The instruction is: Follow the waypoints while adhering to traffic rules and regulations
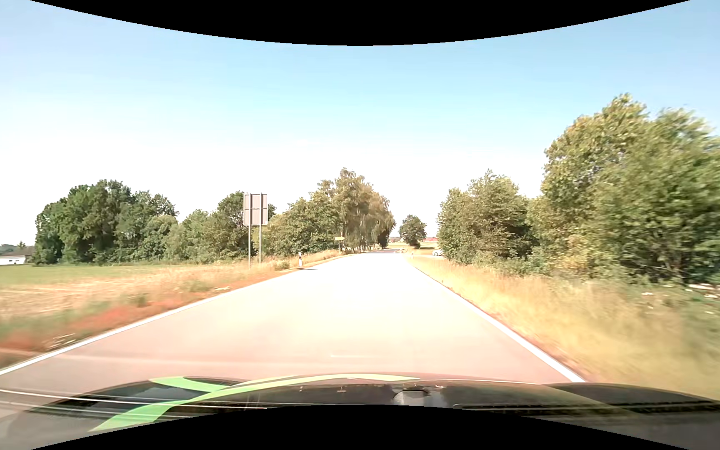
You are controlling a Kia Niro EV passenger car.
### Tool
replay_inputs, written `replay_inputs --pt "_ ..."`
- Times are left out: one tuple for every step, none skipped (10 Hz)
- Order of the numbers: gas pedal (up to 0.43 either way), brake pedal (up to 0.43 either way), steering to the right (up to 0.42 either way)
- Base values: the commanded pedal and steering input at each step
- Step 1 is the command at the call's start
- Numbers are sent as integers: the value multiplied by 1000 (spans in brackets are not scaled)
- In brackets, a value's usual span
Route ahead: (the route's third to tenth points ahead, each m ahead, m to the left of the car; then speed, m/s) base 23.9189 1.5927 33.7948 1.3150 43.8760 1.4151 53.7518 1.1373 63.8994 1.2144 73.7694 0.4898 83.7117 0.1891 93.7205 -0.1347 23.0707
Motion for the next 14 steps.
replay_inputs --pt "150 0 1" --pt "0 0 0" --pt "0 0 0" --pt "0 0 1" --pt "0 0 1" --pt "0 0 0" --pt "0 0 1" --pt "0 0 1" --pt "0 0 1" --pt "0 0 1" --pt "0 0 1" --pt "0 0 1" --pt "20 0 1" --pt "67 0 1"
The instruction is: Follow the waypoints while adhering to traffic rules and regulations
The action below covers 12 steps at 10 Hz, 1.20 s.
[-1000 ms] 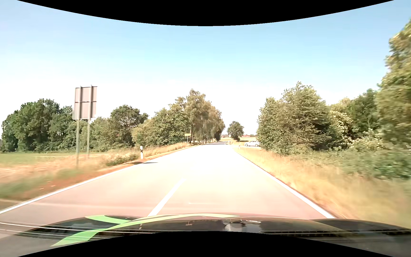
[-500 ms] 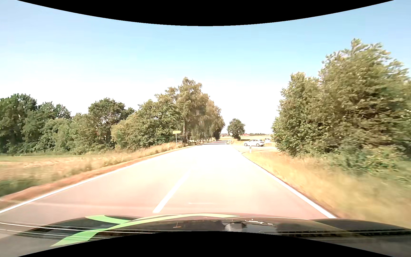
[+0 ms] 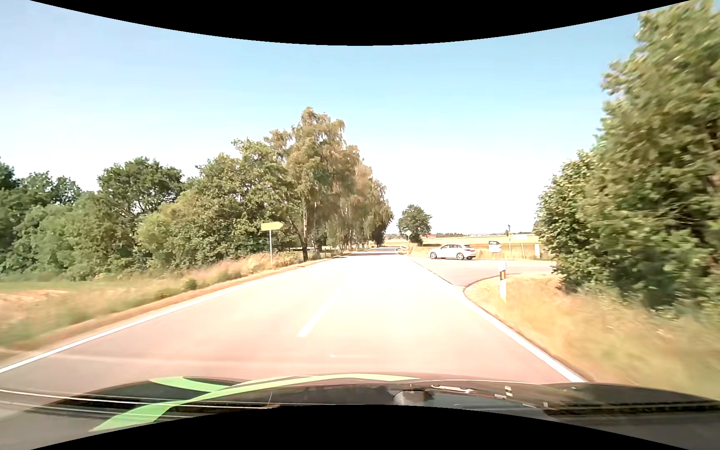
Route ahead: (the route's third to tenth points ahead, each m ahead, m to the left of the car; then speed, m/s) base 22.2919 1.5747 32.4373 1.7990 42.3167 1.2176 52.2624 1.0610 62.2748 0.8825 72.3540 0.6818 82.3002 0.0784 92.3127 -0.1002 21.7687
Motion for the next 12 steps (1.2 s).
replay_inputs --pt "79 0 1" --pt "98 0 1" --pt "118 0 1" --pt "150 0 1" --pt "157 0 1" --pt "169 0 1" --pt "189 0 1" --pt "189 0 1" --pt "189 0 1" --pt "197 0 1" --pt "220 0 1" --pt "228 0 1"
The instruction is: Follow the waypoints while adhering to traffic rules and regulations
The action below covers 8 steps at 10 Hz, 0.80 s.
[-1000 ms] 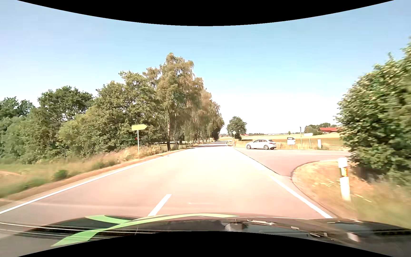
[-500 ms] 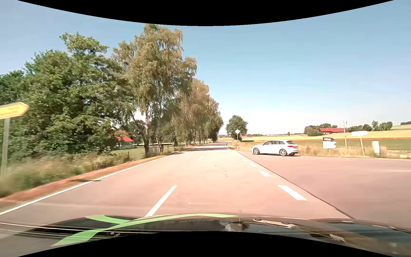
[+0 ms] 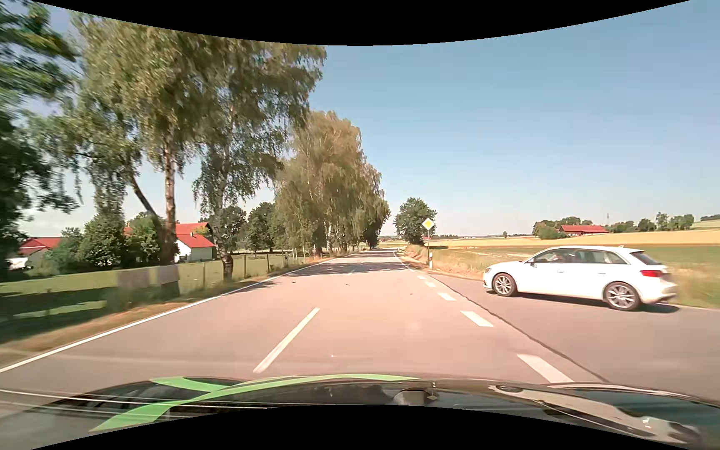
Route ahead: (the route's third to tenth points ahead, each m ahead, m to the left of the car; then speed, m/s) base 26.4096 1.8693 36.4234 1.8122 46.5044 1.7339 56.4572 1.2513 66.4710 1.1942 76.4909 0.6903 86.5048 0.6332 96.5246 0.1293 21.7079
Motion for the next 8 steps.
replay_inputs --pt "228 0 1" --pt "240 0 1" --pt "240 0 0" --pt "248 0 1" --pt "248 0 0" --pt "248 0 0" --pt "248 0 0" --pt "240 0 0"
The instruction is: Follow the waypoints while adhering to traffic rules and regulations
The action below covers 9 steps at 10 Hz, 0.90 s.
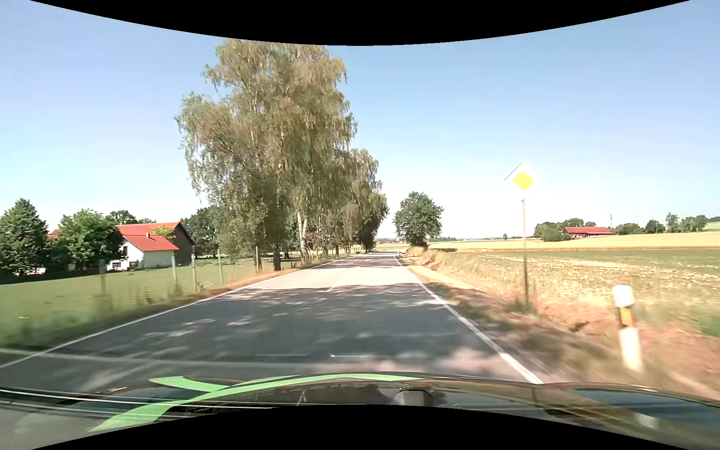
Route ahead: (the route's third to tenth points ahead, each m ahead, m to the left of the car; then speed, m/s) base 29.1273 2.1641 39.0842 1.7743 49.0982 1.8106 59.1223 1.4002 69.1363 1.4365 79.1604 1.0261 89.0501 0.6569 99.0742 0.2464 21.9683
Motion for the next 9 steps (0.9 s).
replay_inputs --pt "240 0 0" --pt "220 0 0" --pt "209 0 0" --pt "197 0 0" --pt "197 0 0" --pt "197 0 0" --pt "197 0 0" --pt "197 0 0" --pt "197 0 0"
